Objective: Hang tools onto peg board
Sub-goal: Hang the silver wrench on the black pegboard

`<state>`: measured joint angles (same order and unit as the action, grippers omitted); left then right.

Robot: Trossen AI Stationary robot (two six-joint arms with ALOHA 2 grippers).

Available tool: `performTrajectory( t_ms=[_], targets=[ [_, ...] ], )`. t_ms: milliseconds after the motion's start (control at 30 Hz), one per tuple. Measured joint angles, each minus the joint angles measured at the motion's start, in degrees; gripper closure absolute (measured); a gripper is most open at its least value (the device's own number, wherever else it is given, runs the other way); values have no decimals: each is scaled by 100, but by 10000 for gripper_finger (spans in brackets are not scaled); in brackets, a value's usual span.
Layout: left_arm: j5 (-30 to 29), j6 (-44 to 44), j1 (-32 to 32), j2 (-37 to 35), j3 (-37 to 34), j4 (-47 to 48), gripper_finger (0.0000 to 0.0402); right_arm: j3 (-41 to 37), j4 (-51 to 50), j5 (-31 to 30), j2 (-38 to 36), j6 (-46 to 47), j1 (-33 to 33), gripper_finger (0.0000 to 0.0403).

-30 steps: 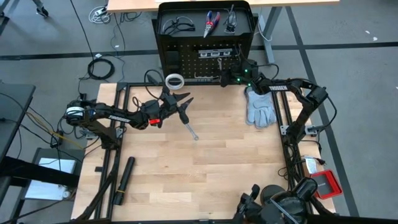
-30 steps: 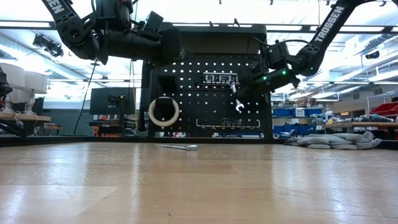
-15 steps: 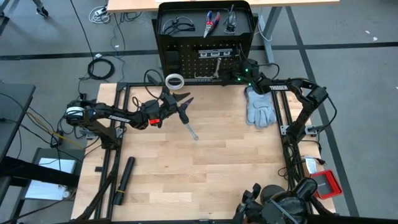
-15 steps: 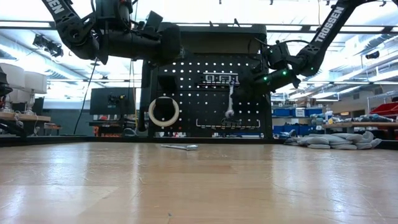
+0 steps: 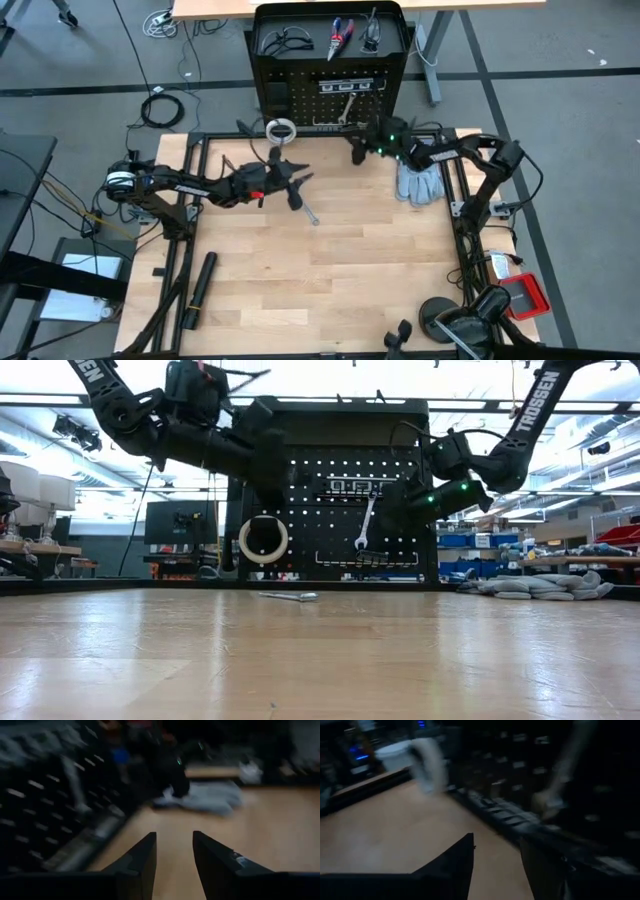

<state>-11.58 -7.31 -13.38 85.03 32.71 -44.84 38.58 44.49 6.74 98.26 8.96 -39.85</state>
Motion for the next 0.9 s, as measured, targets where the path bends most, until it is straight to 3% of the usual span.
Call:
performTrajectory(
  t_ms=[200, 333, 533, 767, 900],
  targets=[
    [1304, -402, -89, 12, 362, 2041, 269, -185, 83, -141, 0, -339, 856, 236],
    [1705, -1029, -86, 23, 643, 3220, 269, -185, 59, -128, 0, -712, 1412, 237],
    [2288, -1184, -8, 37, 788, 3763, 269, -185, 48, -133, 0, -719, 1771, 237],
    [2208, -1011, 434, 519, 793, 3529, 269, -183, -346, 9, 0, -869, 2136, 237],
    [1370, -877, 710, 869, 793, 2949, 269, -183, -695, -251, 2, -983, 2326, 237]
  ],
)
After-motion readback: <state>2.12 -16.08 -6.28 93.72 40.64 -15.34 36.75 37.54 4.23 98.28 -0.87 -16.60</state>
